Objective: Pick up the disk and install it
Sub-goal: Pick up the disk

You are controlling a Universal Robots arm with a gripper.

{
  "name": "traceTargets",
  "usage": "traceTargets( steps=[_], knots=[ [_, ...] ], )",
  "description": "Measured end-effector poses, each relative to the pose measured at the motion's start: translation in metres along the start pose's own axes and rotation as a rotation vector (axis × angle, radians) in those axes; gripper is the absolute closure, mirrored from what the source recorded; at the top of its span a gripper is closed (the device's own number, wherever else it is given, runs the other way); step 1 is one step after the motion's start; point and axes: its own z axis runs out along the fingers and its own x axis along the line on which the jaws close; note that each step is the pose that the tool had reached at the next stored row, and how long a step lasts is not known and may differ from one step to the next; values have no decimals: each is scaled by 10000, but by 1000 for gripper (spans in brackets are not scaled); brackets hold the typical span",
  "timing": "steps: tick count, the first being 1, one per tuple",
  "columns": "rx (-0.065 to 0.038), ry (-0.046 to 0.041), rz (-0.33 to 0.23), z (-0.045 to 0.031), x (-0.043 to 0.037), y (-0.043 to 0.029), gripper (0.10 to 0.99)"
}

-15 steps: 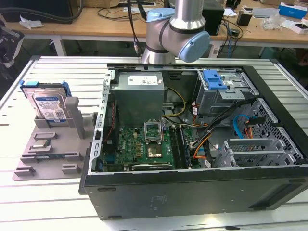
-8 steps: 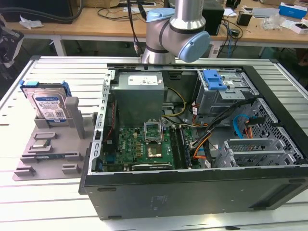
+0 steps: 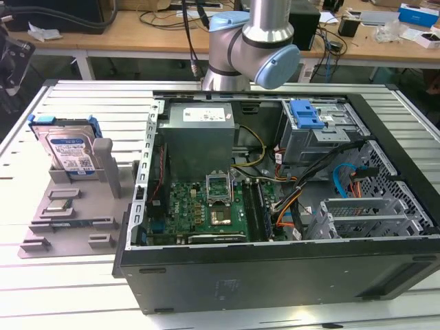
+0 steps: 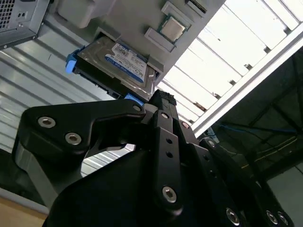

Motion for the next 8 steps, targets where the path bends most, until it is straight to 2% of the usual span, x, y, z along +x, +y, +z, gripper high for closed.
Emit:
traceTargets(
  steps=[2, 5, 8],
  knots=[
    [-22, 37, -817, 0, 0, 0, 980],
    [-34, 58, -1268, 0, 0, 0, 980],
    [-52, 89, -1975, 0, 0, 0, 980]
  ],
)
